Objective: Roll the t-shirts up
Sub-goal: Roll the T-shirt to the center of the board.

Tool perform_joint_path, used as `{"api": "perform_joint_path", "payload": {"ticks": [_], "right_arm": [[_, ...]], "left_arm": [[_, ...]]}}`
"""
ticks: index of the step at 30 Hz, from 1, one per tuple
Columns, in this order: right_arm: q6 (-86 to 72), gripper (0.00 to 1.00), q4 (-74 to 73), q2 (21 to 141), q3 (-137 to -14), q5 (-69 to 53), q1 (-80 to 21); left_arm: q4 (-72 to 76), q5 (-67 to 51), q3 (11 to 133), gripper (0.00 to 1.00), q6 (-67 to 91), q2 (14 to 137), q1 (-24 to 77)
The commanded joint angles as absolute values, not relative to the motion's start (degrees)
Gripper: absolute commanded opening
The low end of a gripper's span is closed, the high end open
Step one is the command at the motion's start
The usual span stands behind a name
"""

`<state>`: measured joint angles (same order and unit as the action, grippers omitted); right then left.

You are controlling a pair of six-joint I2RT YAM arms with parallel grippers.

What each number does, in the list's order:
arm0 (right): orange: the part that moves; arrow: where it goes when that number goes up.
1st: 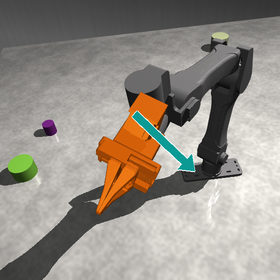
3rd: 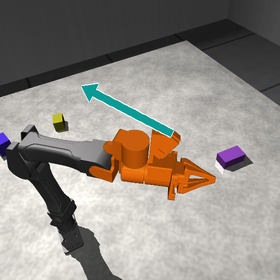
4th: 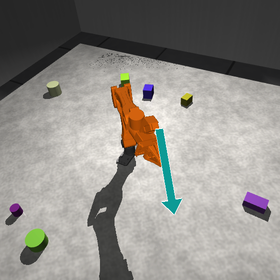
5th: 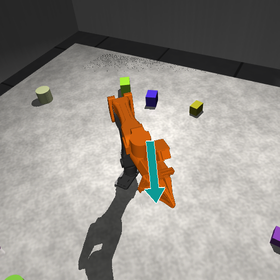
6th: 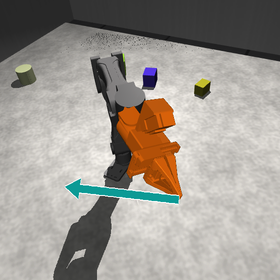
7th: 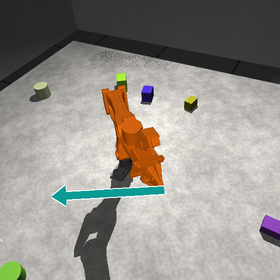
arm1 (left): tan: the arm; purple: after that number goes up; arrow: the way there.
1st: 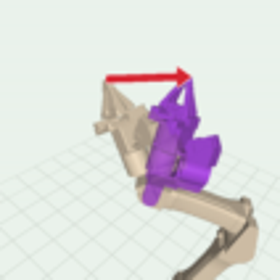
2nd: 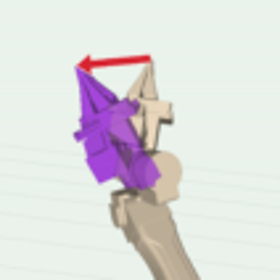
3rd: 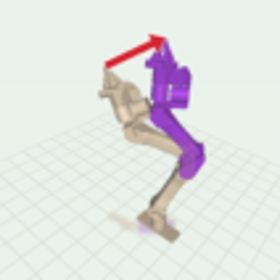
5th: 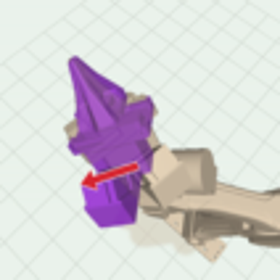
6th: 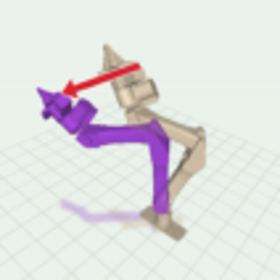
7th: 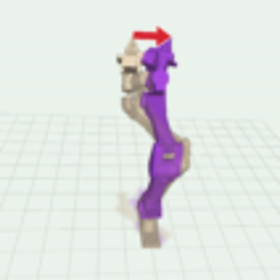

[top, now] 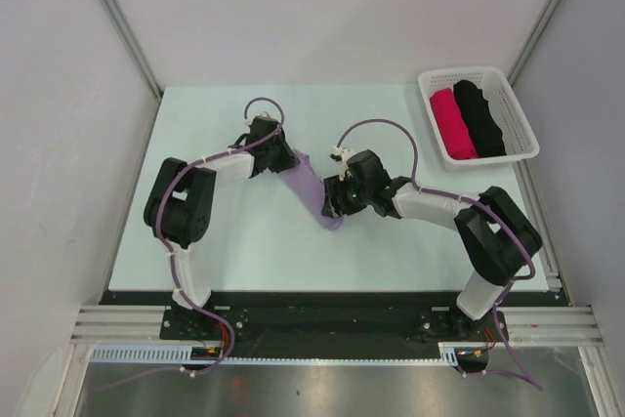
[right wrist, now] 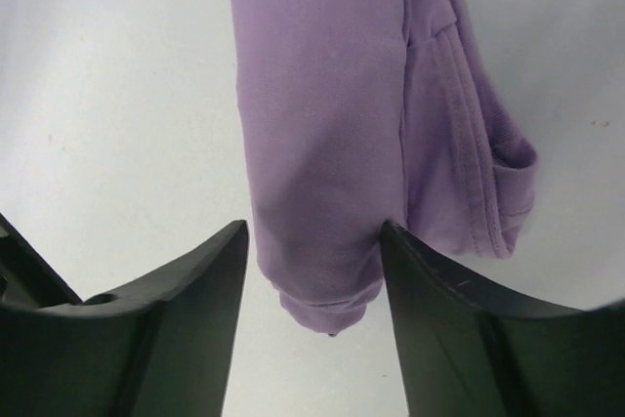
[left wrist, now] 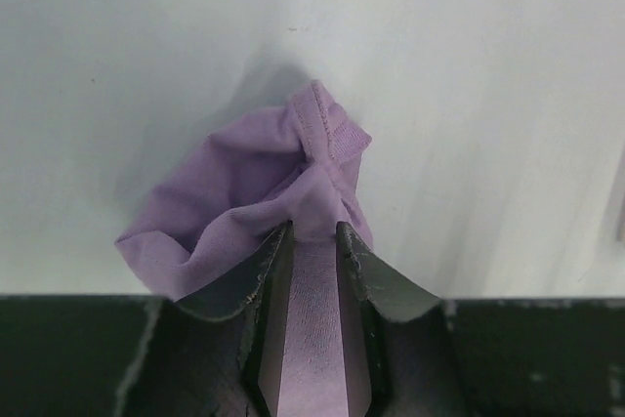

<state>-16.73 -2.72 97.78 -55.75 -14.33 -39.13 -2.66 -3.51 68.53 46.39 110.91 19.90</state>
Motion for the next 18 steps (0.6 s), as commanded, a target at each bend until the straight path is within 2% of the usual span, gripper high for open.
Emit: {"api": "perform_joint_path", "payload": {"ticks": [1,9,12,18], "right_arm": [[-18.5,0.66,-0.6,92.9,-57.4,-10.0,-38.8],[-24.0,0.82,1.8,88.7,-57.4,-4.8,-35.5],[-26.7,0.89,4.2,91.2,-57.4,-10.8,-31.8],[-30.8,0.95,9.1,98.0,-57.4,-19.8,-28.0]], "left_arm": [[-6.8,-3.1,68.9,0.31,41.7,114.8,21.0],[-8.2,-3.8,70.5,0.3,40.0,117.2,22.2],[-8.3,-3.7,70.6,0.3,40.1,117.2,22.4],[-9.4,-3.6,71.9,0.3,39.9,117.5,22.7]]}}
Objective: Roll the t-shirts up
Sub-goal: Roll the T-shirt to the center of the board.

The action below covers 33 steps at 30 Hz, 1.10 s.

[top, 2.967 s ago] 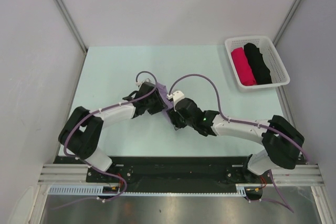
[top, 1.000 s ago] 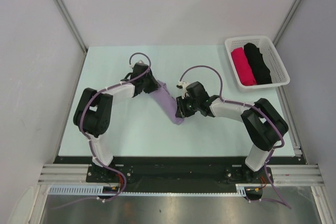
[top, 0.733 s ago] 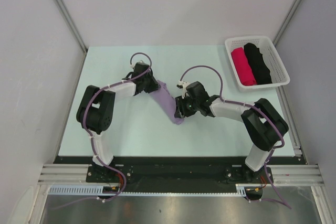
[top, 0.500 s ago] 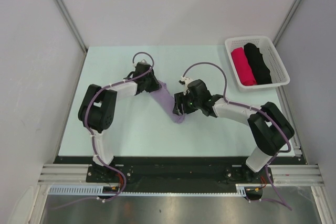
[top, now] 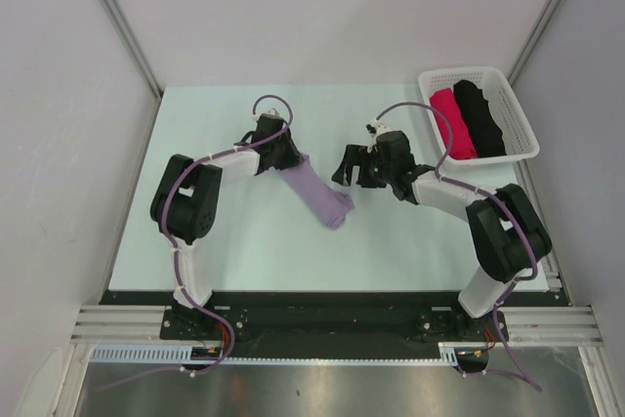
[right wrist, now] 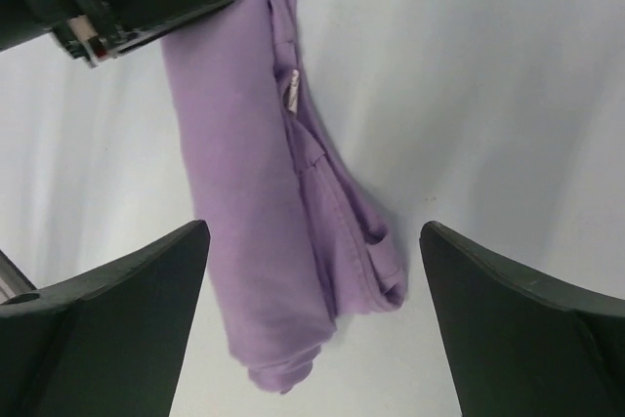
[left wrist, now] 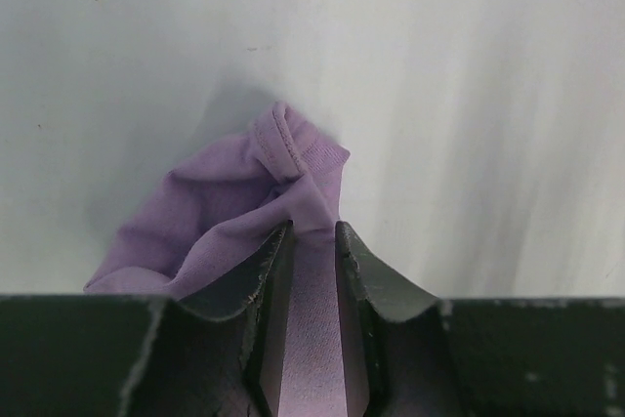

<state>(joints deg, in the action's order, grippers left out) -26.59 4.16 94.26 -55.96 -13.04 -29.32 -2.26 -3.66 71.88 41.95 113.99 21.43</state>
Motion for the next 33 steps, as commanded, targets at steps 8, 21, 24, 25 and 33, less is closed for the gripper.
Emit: {"api": "perform_joint_path", "payload": {"ticks": [8,21,24,25,33], "right_arm": [[-36.4,1.0,11.9,104.5,-57.3,-28.1,-27.2],[-40.0,1.0,14.6,107.5,-57.5,-30.2,-28.7],[-38.2,1.0,11.4,107.4,-58.4,-26.8,-29.8],[-37.8,1.0,9.6,107.1,-58.6,-25.6,-30.1],[-34.5,0.99,3.9,109.1,-63.1,-21.0,-32.3]], "left_arm": [[-10.5,-3.3,73.7,0.3,39.6,117.9,22.7],[-10.6,-3.3,74.2,0.3,40.3,118.4,23.0],[-10.6,-3.4,74.3,0.3,40.3,118.3,23.1],[-10.7,-3.4,74.3,0.3,40.3,118.4,23.1],[-10.8,-3.5,74.5,0.3,40.5,118.2,23.3]]}}
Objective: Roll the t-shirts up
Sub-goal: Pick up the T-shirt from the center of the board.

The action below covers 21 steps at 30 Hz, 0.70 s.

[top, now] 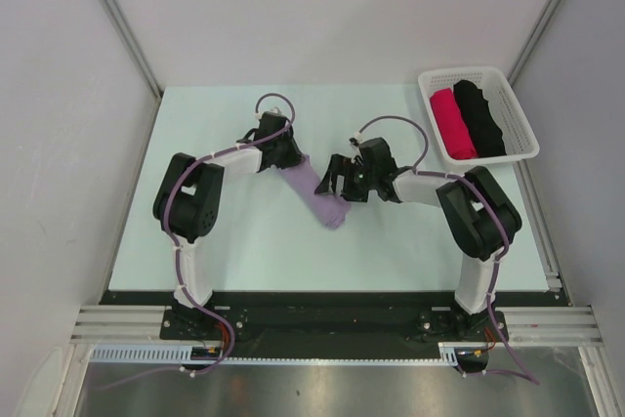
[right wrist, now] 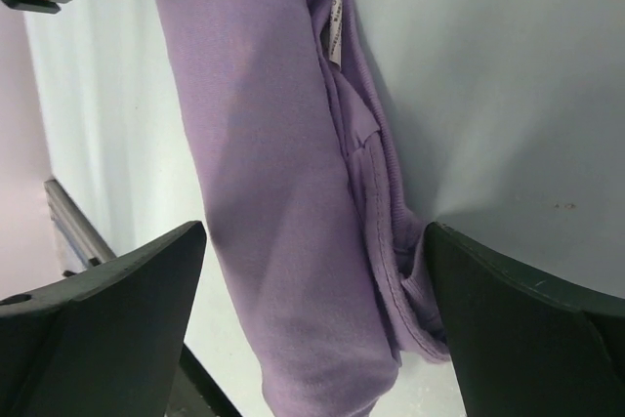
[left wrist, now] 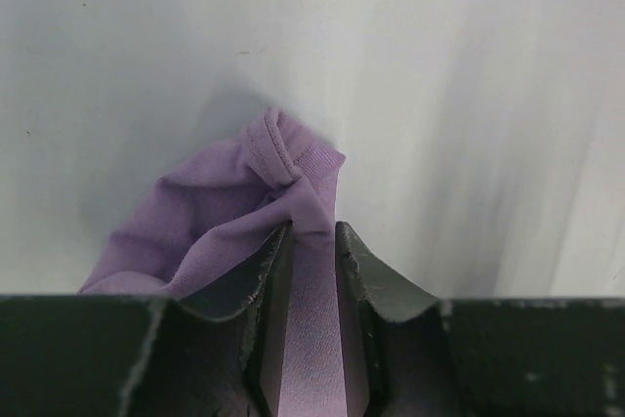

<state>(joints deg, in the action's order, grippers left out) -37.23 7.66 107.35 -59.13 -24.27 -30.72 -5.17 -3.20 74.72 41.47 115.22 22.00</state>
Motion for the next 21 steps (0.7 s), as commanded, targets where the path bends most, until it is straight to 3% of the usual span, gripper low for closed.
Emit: {"api": "perform_joint_path", "payload": {"ticks": [1,6,10,11,15,19,21], "right_arm": [[-34.5,1.0,3.0,109.3,-63.5,-20.8,-32.5],[-34.9,0.86,2.5,109.8,-63.7,-20.7,-32.5],[-34.3,0.49,1.8,109.0,-63.7,-20.7,-32.5],[-34.0,0.44,1.6,108.5,-63.7,-20.5,-32.5],[-32.4,0.0,0.4,107.4,-63.7,-20.4,-32.4],[-30.0,0.0,0.3,105.8,-63.7,-20.9,-32.5],[-28.2,0.0,0.3,104.7,-63.7,-20.7,-32.4]], "left_arm": [[-10.9,-3.4,74.6,0.29,40.5,118.2,23.3],[-11.0,-3.5,74.6,0.29,40.6,117.9,23.3],[-11.6,-3.4,74.8,0.3,40.5,117.2,23.3],[-11.7,-3.5,74.9,0.3,40.5,117.0,23.3],[-13.3,-3.5,75.8,0.33,40.3,115.1,23.3],[-16.0,-3.3,76.4,0.5,38.9,108.4,23.3],[-16.8,-3.8,75.4,0.51,38.6,104.5,23.3]]}}
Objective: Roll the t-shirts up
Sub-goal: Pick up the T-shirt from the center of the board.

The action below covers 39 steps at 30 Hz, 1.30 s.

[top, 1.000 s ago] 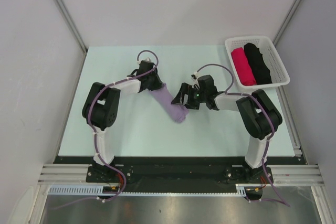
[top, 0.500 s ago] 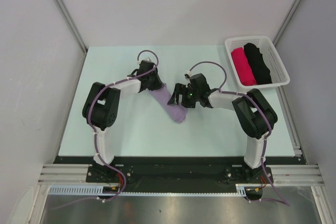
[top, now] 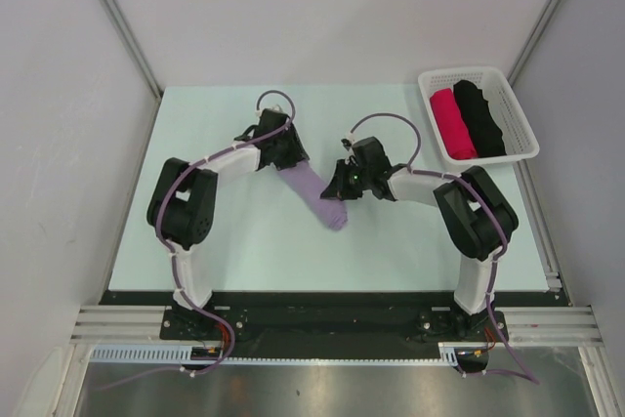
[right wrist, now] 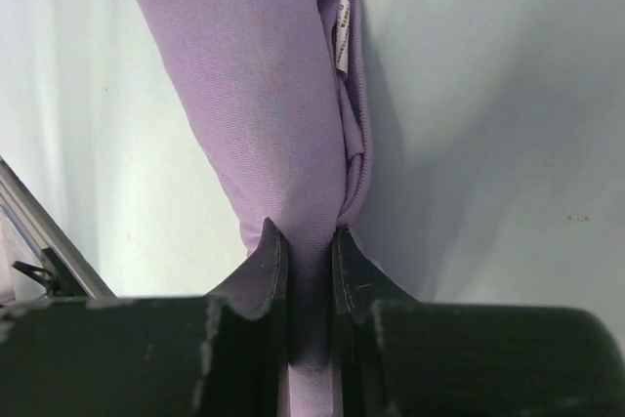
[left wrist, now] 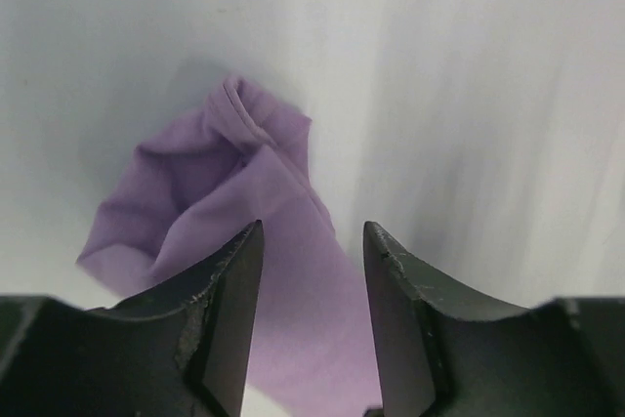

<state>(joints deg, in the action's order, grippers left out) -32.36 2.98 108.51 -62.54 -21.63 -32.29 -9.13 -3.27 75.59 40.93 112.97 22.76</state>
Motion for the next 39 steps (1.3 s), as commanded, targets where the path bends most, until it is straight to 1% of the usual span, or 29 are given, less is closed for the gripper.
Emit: {"api": "perform_joint_path", "payload": {"ticks": [1,2,4,5,10,11,15,18,19,21,22,24,25,27,29,32,33,35,36,37,39], "right_arm": [[-27.7,0.0,-1.6,103.4,-63.6,-20.3,-32.3],[-27.2,0.0,-2.1,102.5,-63.7,-20.4,-31.8],[-25.8,0.0,-2.5,100.1,-63.7,-20.9,-31.1],[-25.3,0.0,-3.1,99.2,-63.7,-21.2,-30.5],[-22.1,0.0,-4.4,92.5,-63.7,-21.0,-28.1],[-21.6,0.0,-4.7,91.3,-63.7,-21.0,-27.6],[-19.9,0.0,-4.2,86.4,-63.8,-22.9,-22.3],[-17.7,0.0,-4.4,83.3,-64.8,-24.4,-15.4],[-16.7,0.0,-4.7,82.8,-65.6,-24.0,-11.9],[-14.5,0.0,-4.4,82.4,-66.7,-25.4,-8.0],[-13.9,0.0,-4.1,82.6,-68.4,-25.8,-3.6],[-12.6,0.0,-4.0,84.0,-70.3,-27.1,1.4],[-13.1,0.0,-3.5,84.9,-71.2,-27.9,6.0],[-16.5,0.0,1.3,87.4,-72.9,-31.5,11.1],[-18.4,0.0,6.0,89.2,-74.5,-31.6,16.4],[-20.0,0.0,7.3,94.9,-77.9,-33.4,21.0],[-19.3,0.0,6.5,96.5,-81.3,-34.7,22.0],[-17.2,0.0,1.7,101.4,-85.2,-37.6,23.4],[-13.8,0.0,0.0,102.7,-89.6,-38.4,24.0],[-12.1,0.0,-5.9,105.4,-91.5,-39.0,24.3],[-9.7,0.0,-9.3,107.4,-94.6,-41.0,24.8]], "left_arm": [[-16.5,-4.7,74.5,0.52,38.5,102.5,23.4],[-16.6,-5.2,72.4,0.53,38.6,97.8,23.4],[-17.0,-5.7,70.1,0.54,38.5,93.4,23.4],[-17.2,-6.2,67.7,0.54,38.4,88.6,23.5],[-17.8,-8.5,59.7,0.54,37.5,75.1,23.5],[-17.8,-9.4,56.7,0.54,37.5,70.8,23.6],[-17.8,-12.1,49.9,0.54,37.2,62.2,24.1],[-17.8,-14.4,45.6,0.54,36.6,56.5,24.2],[-18.5,-14.7,45.0,0.54,36.1,55.6,24.2],[-19.6,-15.3,44.0,0.54,34.6,54.0,24.2],[-19.9,-15.7,43.9,0.54,34.1,53.0,24.2],[-20.0,-16.3,43.3,0.54,33.4,52.1,24.2],[-19.7,-16.9,42.9,0.54,33.1,51.5,24.2],[-18.4,-17.1,41.5,0.54,33.2,51.3,24.2],[-17.2,-18.3,40.2,0.54,33.5,51.6,24.2],[-15.7,-19.5,39.0,0.54,33.3,52.6,24.2],[-15.2,-19.7,38.8,0.53,33.1,52.8,24.2],[-14.9,-20.1,38.7,0.54,32.8,53.1,24.2],[-15.1,-20.2,38.8,0.54,32.3,53.2,24.2],[-15.2,-20.0,38.9,0.53,32.2,53.3,24.2],[-15.4,-20.1,39.1,0.53,31.8,53.7,24.2]]}}
